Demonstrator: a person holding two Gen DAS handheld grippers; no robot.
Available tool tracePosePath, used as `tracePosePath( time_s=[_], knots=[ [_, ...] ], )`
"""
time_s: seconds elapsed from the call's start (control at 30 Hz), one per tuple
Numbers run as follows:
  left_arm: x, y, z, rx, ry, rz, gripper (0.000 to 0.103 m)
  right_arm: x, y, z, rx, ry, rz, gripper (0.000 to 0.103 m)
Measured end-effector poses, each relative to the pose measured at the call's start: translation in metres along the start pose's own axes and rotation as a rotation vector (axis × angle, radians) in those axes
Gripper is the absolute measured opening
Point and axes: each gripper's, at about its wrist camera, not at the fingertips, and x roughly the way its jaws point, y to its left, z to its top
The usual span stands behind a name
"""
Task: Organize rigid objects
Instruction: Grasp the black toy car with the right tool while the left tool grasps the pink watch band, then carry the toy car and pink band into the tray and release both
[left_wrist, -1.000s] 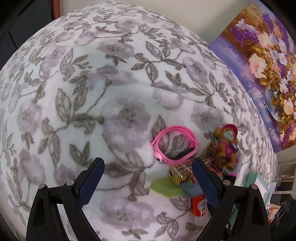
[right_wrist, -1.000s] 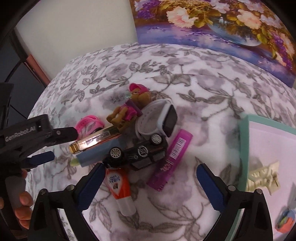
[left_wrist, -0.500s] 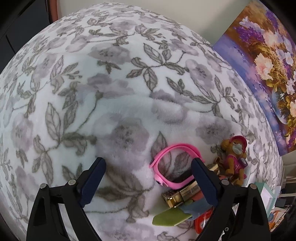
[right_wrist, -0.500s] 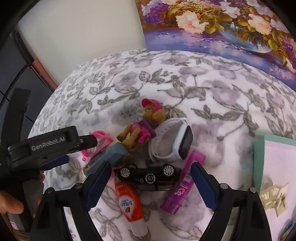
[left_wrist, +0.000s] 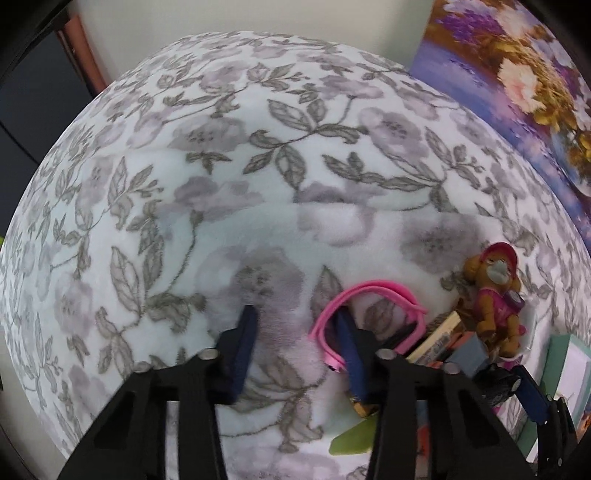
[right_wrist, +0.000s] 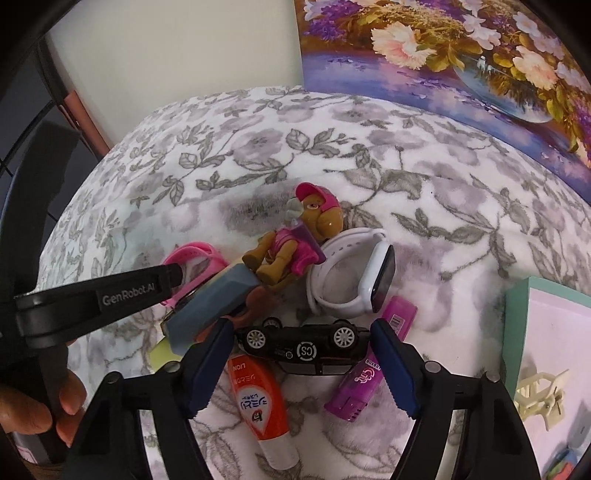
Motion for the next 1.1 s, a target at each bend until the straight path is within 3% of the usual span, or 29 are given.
tracePosePath(
  time_s=[0.17,0.4,0.7,0.9,1.1],
  knots=[
    [0.001,-0.009,0.001,0.002,0.008,-0.032,0.012,-0.003,-0.003,-0.002,0.018,0.002,0.004,0.078],
    [-0.004,-0.005,0.002,-0.019,0.007,-0.047,0.010,-0.017,-0.009,0.000,0.050,-0.010,0.033,0.078],
    [-0.047,0.007,0.010,-0.041,-0.085,-0.054,0.010,-0.050,-0.023,0.009,0.100,-0.053,0.045,0.078],
    [-0.092,0.012,0.008,-0.035,-0.168,-0.066,0.010,-0.076,-0.055,0.013,0.180,-0.080,0.006,0.078],
    [-0.119,-0.012,0.000,0.011,-0.215,-0.084,0.010,-0.099,-0.103,0.008,0.290,-0.100,-0.027,0.078]
  ],
)
